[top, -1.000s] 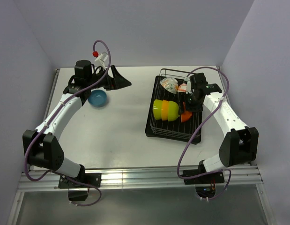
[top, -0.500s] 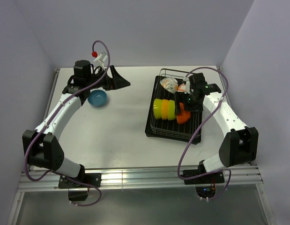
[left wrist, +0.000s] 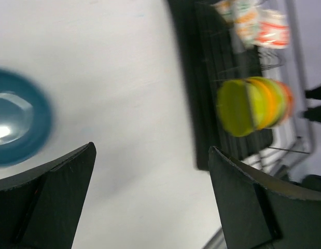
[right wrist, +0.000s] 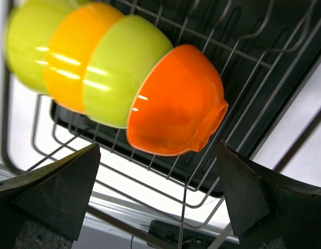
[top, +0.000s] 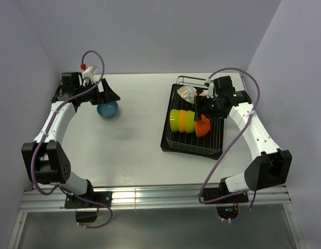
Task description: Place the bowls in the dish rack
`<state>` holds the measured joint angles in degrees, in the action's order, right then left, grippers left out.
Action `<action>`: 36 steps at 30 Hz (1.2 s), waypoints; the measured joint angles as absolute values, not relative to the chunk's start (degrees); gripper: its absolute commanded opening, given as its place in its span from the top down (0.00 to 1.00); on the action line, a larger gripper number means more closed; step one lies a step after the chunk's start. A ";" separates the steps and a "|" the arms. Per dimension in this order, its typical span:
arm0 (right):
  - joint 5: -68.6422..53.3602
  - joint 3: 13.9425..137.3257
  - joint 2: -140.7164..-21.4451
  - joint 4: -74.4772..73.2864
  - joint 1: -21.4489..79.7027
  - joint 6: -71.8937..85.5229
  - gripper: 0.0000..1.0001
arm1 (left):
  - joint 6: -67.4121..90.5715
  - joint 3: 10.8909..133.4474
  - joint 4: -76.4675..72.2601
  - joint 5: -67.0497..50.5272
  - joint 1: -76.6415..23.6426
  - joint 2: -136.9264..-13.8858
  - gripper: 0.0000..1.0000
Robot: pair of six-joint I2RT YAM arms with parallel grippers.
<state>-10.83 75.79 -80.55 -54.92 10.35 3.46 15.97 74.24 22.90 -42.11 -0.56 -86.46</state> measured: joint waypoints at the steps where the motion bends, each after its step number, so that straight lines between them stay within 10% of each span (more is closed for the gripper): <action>1: -10.85 76.16 -79.90 -54.96 10.33 3.42 0.00 | 14.11 74.24 24.25 -41.50 0.95 -87.09 0.06; 29: -9.67 81.87 -75.64 -54.85 9.74 4.86 0.00 | 5.93 76.86 23.88 -16.03 6.42 -110.74 0.49; 36: -10.72 81.87 -74.98 -53.56 9.72 5.10 0.00 | 8.62 77.95 23.03 -16.84 6.42 -112.75 0.84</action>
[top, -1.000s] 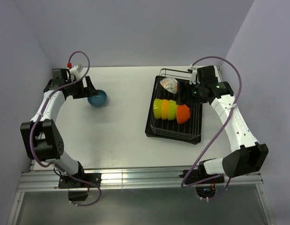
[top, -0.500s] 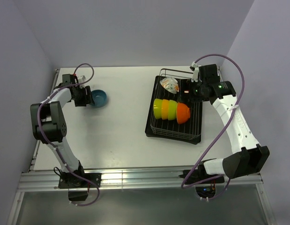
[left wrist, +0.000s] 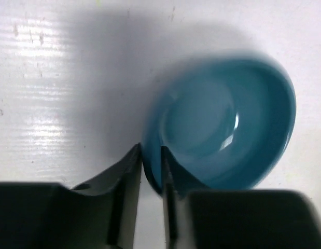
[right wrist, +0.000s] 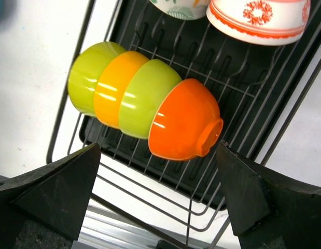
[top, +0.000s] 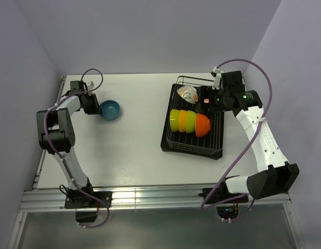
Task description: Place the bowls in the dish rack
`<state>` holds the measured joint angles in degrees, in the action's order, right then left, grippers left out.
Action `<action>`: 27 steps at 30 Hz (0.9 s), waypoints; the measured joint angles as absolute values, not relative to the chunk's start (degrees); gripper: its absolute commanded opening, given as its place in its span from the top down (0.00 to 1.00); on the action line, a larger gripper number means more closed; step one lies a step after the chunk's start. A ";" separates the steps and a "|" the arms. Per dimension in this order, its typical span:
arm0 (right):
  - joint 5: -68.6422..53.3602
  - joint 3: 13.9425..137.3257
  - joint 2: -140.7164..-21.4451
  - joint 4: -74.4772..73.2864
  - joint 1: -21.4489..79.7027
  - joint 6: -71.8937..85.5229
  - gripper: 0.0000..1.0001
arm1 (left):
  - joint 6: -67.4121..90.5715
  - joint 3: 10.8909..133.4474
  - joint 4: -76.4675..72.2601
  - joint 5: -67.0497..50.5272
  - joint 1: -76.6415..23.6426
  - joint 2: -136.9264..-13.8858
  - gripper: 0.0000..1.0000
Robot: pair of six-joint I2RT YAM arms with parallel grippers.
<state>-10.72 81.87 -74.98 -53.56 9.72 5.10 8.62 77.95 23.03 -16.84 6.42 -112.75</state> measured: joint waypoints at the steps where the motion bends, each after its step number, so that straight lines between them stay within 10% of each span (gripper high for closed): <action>1: -11.07 81.84 -74.74 -53.23 9.72 5.13 0.00 | 8.99 78.35 22.98 -17.12 6.42 -112.88 0.88; 4: -11.92 81.25 -73.58 -51.44 9.72 5.39 0.00 | 9.72 78.56 22.92 -19.46 6.44 -112.53 1.00; 27: -35.00 76.49 -68.38 -18.98 15.44 25.32 0.00 | 36.93 68.75 -3.66 -45.19 -6.63 -81.47 1.00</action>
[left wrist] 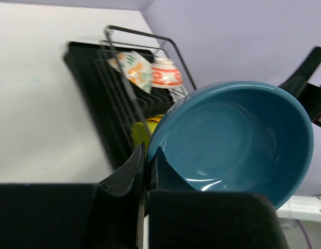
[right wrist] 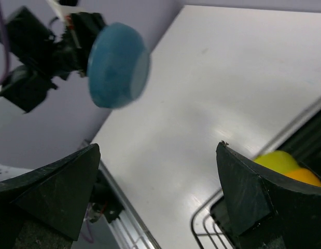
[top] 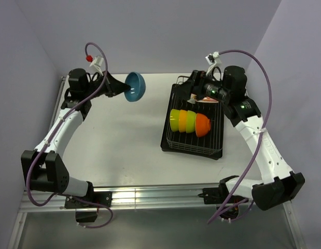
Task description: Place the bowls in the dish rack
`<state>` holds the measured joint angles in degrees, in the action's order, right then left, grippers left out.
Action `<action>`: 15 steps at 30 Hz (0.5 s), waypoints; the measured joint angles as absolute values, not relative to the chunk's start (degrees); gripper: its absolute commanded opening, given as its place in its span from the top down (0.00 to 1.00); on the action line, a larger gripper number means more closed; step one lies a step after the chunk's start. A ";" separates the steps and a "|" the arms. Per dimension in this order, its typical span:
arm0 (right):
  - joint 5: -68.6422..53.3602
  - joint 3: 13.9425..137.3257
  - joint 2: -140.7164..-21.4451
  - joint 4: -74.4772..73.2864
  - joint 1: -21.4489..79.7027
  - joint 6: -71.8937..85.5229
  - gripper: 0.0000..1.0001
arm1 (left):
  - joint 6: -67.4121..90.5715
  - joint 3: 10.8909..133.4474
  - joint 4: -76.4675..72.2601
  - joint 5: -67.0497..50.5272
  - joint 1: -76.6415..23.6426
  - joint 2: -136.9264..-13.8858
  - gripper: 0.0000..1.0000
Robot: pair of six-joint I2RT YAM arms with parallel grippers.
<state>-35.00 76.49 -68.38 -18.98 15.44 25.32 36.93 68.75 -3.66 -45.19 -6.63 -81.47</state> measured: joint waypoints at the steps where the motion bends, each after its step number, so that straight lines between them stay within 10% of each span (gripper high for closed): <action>1: -35.38 77.10 -69.14 -18.13 16.64 26.48 0.00 | 37.74 68.53 -4.08 -45.23 -7.75 -81.47 1.00; 15: -37.04 79.33 -74.89 -13.52 25.67 33.32 0.00 | 41.19 68.47 -7.51 -45.15 -17.93 -84.07 1.00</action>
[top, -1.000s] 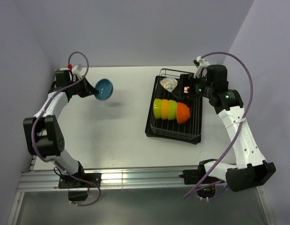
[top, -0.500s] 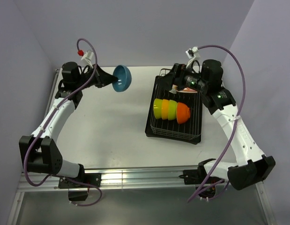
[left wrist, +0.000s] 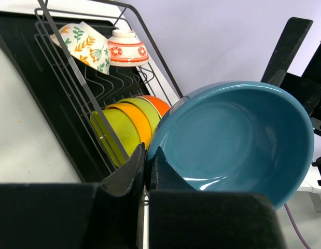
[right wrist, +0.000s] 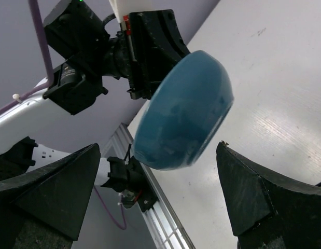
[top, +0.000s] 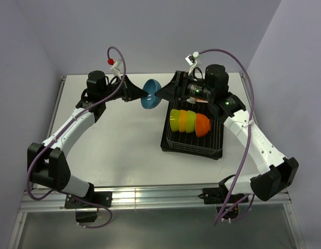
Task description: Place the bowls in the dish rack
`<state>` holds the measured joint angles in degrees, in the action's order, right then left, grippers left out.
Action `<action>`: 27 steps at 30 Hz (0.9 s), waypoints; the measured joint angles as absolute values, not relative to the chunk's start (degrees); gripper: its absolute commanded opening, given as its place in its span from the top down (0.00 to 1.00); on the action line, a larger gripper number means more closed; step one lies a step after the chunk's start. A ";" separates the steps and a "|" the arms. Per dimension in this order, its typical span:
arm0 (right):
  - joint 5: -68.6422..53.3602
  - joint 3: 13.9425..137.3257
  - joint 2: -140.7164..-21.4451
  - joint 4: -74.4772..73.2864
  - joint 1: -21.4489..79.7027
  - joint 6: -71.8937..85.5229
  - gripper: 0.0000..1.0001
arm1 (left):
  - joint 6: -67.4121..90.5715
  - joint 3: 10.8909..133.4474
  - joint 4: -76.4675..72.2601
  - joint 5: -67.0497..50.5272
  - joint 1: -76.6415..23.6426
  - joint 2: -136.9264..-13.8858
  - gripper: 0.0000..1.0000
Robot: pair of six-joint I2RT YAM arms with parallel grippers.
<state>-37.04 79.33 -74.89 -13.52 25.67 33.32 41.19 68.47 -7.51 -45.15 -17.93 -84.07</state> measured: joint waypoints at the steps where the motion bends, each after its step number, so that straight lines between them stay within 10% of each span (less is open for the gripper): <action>1: -37.15 79.15 -74.89 -13.06 25.87 33.65 0.00 | 41.17 68.47 -7.49 -45.12 -18.15 -84.29 1.00; 11: -38.13 77.52 -75.77 -11.90 26.76 37.50 0.18 | 40.71 68.47 -7.33 -44.97 -19.38 -84.60 1.00; 23: -37.08 76.38 -76.18 -12.84 26.26 39.05 0.99 | 38.24 68.77 -5.91 -43.18 -19.33 -84.62 1.00; 27: -37.01 76.38 -76.18 -12.91 26.26 38.74 1.00 | 37.36 69.14 -5.17 -42.74 -19.49 -84.62 0.93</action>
